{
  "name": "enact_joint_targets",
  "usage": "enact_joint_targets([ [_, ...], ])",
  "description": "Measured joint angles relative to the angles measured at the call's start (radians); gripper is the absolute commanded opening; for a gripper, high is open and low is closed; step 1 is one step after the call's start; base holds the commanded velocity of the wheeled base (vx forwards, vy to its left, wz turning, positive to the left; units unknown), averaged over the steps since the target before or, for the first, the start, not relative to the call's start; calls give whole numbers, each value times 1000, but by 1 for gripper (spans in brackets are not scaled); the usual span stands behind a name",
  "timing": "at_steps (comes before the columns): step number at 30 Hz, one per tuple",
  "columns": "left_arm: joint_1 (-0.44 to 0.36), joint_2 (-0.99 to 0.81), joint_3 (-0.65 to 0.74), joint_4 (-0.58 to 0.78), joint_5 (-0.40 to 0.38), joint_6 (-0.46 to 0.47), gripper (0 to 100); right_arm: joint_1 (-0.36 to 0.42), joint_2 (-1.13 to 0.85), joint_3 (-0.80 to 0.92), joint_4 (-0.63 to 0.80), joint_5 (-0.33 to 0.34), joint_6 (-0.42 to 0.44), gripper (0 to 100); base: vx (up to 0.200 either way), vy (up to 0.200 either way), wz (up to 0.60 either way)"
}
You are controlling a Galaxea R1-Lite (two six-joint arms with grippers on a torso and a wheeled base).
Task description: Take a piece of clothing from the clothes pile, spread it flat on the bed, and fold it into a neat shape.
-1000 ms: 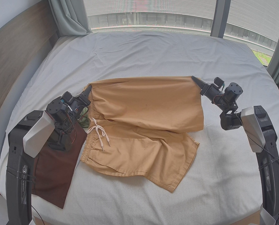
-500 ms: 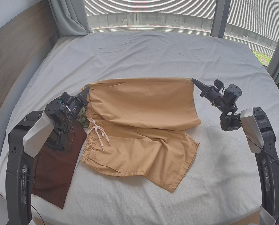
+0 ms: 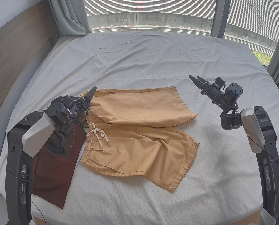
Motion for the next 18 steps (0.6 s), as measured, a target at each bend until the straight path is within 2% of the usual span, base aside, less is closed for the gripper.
enact_joint_targets([
  [5,0,-27,63,-2,-11,1,100,3,-47,94,-39,0,-1,100,0,0,0],
  [11,3,-92,210,-5,-66,13,100,23,-156,367,-111,0,-2,100,0,0,0],
  [18,20,-227,465,-6,-194,30,100,61,-341,707,-172,0,-4,100,0,0,0],
])
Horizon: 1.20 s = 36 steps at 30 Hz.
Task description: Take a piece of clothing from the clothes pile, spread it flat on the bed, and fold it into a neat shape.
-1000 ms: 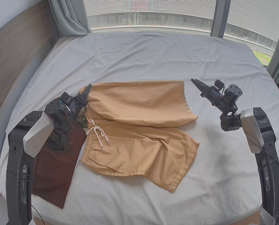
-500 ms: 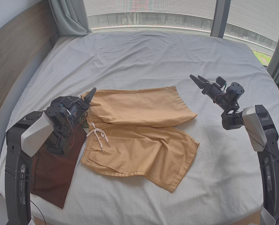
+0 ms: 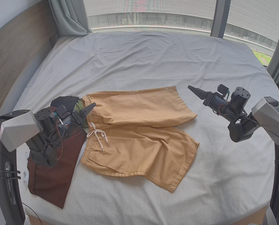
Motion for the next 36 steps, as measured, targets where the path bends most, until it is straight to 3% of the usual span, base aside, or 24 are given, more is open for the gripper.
enact_joint_targets([
  [9,54,-258,354,-2,-160,16,100,70,-262,386,-64,-1,-12,100,0,0,0],
  [15,89,-413,504,-2,-290,36,100,115,-382,546,-79,0,-28,100,0,0,0],
  [21,100,-511,587,0,-351,66,100,141,-451,661,-143,0,-34,100,0,0,0],
  [30,105,-537,642,1,-400,304,100,143,-471,728,-185,0,-41,100,0,0,0],
  [36,107,-512,669,2,-404,380,100,140,-440,733,-188,0,-51,100,0,0,0],
])
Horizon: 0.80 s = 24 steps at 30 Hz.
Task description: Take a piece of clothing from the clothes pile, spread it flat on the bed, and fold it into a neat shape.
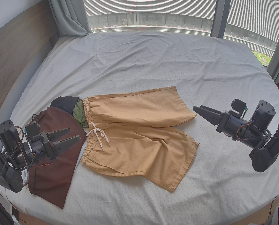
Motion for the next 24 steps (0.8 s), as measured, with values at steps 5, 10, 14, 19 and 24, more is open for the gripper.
enact_joint_targets([
  [5,1,29,8,2,7,62,100,-17,40,7,0,0,-6,100,0,0,0],
  [10,3,66,26,3,13,122,100,-38,76,24,0,1,-6,100,0,0,0],
  [14,3,86,27,4,45,131,100,-52,90,30,2,1,-5,100,0,0,0],
  [19,0,106,24,4,121,130,100,-77,133,33,5,1,-4,100,0,0,0],
  [24,-3,136,16,2,188,131,100,-88,184,33,1,0,-7,100,0,0,0],
])
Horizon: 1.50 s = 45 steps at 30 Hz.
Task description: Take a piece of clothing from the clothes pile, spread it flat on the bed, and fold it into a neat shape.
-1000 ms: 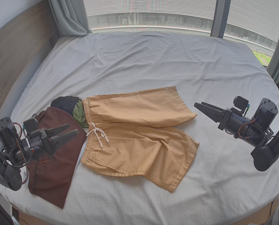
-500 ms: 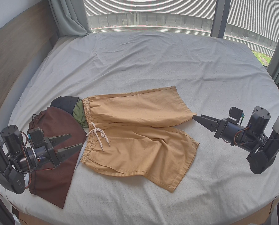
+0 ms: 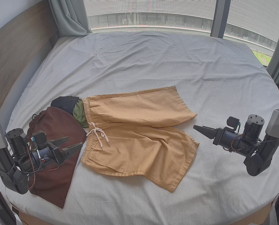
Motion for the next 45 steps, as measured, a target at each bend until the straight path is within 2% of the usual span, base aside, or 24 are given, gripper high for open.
enact_joint_targets([
  [12,-4,29,-2,-3,10,1,100,-66,121,-15,-2,0,-7,100,0,0,0],
  [24,-4,29,-3,-3,3,1,100,-93,243,-79,-3,0,-5,100,0,0,0],
  [29,-1,29,-5,-4,1,1,100,-94,283,-101,-3,-2,0,100,0,0,0],
  [36,-1,29,-6,-5,1,4,100,-84,332,-129,-5,-41,3,100,0,0,0],
  [45,0,28,-6,-5,0,4,100,-54,352,-145,-8,-42,70,100,0,0,0],
])
